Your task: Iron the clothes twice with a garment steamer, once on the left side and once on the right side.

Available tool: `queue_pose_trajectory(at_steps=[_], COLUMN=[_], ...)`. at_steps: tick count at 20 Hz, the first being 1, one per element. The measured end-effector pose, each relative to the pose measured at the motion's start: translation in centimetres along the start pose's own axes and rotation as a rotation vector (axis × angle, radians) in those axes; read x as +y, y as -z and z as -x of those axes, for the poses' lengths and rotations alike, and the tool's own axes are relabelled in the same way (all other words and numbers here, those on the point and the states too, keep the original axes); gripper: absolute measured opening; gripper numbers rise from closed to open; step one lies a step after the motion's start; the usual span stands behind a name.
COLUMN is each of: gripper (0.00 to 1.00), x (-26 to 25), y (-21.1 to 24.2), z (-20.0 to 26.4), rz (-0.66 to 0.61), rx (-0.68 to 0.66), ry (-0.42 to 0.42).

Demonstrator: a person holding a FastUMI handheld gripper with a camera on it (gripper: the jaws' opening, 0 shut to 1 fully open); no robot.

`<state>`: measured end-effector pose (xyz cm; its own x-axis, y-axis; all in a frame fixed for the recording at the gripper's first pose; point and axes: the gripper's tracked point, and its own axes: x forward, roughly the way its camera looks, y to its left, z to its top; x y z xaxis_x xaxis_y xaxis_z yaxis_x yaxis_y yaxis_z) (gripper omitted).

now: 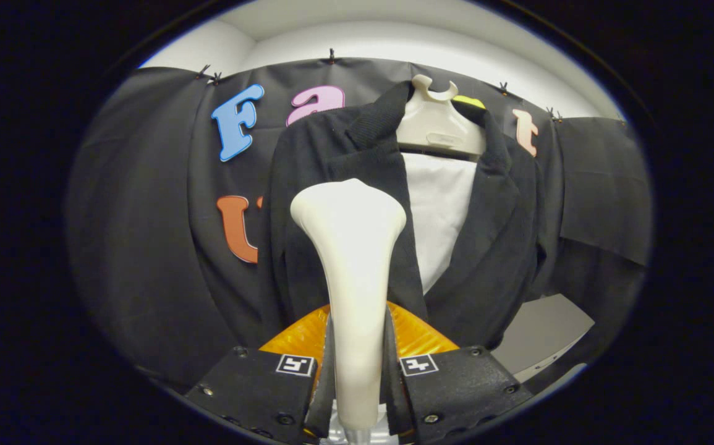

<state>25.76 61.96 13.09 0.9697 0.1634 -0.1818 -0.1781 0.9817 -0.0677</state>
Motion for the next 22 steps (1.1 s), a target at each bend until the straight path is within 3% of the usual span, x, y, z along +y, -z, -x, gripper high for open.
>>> queue_pose_trajectory(at_steps=[22], gripper=[0.37], x=[-1.4], y=[15.8], z=[-0.8], rz=[0.061], rx=[0.184], ry=[0.026])
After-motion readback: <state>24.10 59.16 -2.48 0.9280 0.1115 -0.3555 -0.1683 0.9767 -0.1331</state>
